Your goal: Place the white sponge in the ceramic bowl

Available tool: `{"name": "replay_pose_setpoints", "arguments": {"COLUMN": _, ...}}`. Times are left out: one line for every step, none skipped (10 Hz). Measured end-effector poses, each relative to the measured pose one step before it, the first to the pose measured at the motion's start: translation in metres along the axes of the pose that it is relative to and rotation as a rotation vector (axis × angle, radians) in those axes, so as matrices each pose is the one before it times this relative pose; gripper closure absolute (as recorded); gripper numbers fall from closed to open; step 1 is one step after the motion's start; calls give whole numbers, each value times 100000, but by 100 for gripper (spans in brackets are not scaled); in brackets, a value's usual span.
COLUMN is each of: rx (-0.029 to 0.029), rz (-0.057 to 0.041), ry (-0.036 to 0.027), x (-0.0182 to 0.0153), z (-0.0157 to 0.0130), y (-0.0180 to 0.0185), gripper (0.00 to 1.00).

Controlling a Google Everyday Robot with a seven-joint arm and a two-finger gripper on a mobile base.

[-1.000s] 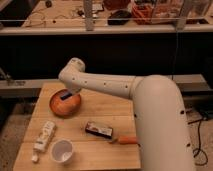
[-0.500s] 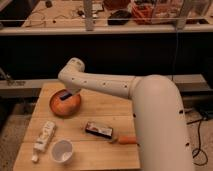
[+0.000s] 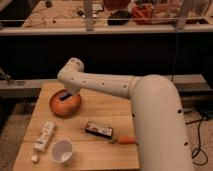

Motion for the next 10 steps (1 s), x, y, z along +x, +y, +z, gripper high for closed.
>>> {"name": "replay_pose_setpoints", "arguments": {"rx": -73, "rz": -284, "ry": -3, "x": 11, "z": 2, "y": -25, "gripper": 84}}
{"name": "replay_pose_setpoints", "arguments": {"rx": -70, "rz": -228, "ry": 17, "x": 8, "z": 8, "y": -4, "gripper": 82}}
{"name": "replay_pose_setpoints", "arguments": {"rx": -123, "rz": -252, "ry": -31, "x": 4, "z": 34, "y": 17, "gripper": 82}}
{"name": "replay_pose_setpoints", "arguments": {"rx": -95, "rz": -308, "ry": 17, "x": 19, "z": 16, "y": -17, "gripper": 79}}
{"name": "replay_pose_setpoints", "arguments": {"rx": -86, "rz": -251, "ry": -72, "x": -39, "z": 20, "y": -20, "gripper": 74}}
{"name": "replay_pose_setpoints", "arguments": {"rx": -128, "rz": -458, "ry": -22, "x": -68, "z": 36, "y": -40, "gripper": 69}}
{"name": "replay_pose_setpoints", "arguments": {"rx": -65, "rz": -365, "ry": -64, "x": -77, "z": 10, "y": -51, "gripper": 67}}
{"name": "replay_pose_setpoints", "arguments": {"rx": -57, "rz": -302, "ry": -34, "x": -37, "z": 15, "y": -27, "gripper": 64}}
{"name": "replay_pose_setpoints", "arguments": {"rx": -75, "rz": -369, "ry": -38, "x": -30, "z": 18, "y": -21, "gripper": 66}}
{"name": "replay_pose_setpoints", "arguments": {"rx": -87, "rz": -255, "ry": 27, "x": 30, "z": 19, "y": 11, "gripper": 69}}
